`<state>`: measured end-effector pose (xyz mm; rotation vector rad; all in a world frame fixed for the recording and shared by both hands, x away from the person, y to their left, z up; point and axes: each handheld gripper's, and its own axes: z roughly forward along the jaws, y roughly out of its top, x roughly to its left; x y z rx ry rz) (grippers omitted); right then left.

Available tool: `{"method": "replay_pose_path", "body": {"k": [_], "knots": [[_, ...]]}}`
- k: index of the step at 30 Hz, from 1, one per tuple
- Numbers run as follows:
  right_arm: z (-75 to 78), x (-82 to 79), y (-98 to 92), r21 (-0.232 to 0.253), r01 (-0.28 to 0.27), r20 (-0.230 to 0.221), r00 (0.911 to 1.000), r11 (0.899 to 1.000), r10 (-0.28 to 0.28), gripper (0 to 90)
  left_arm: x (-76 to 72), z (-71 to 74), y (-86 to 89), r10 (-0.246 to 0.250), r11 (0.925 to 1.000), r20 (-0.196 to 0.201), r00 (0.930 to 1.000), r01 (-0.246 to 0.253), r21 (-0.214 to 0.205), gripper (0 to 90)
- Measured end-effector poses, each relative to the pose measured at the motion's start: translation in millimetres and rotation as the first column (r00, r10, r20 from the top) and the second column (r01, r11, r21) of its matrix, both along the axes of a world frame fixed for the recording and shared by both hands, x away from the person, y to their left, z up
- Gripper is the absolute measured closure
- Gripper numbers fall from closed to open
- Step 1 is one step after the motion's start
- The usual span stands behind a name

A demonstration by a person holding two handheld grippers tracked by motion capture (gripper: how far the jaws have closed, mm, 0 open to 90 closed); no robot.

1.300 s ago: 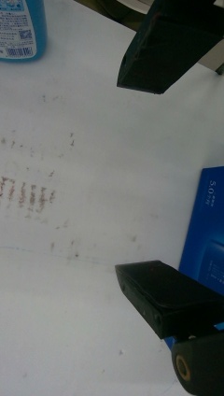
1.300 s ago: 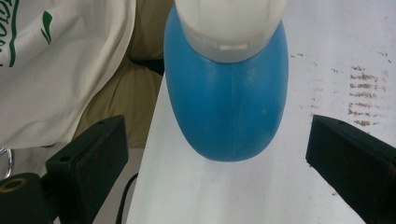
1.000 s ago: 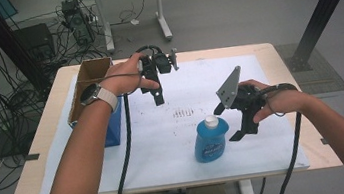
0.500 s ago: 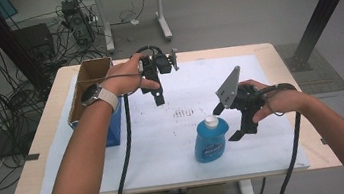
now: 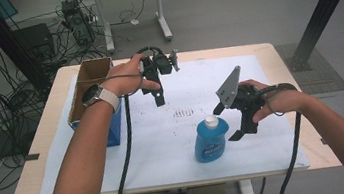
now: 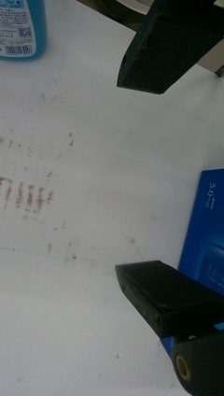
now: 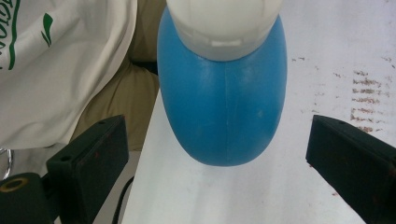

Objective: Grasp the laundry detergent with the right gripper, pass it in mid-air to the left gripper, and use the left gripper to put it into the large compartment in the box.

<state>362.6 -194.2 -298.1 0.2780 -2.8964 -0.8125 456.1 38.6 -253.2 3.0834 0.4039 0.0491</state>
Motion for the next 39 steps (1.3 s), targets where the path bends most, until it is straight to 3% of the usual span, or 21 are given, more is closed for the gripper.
{"method": "replay_pose_path", "body": {"k": [39], "knots": [[0.9,1.1,-2.3,0.002,0.013,0.002,0.9999,1.0,-0.013,5.9,-0.4,-1.0,-0.8,0.002,1.0,0.0,1.0,-0.002,0.002,10.0]]}}
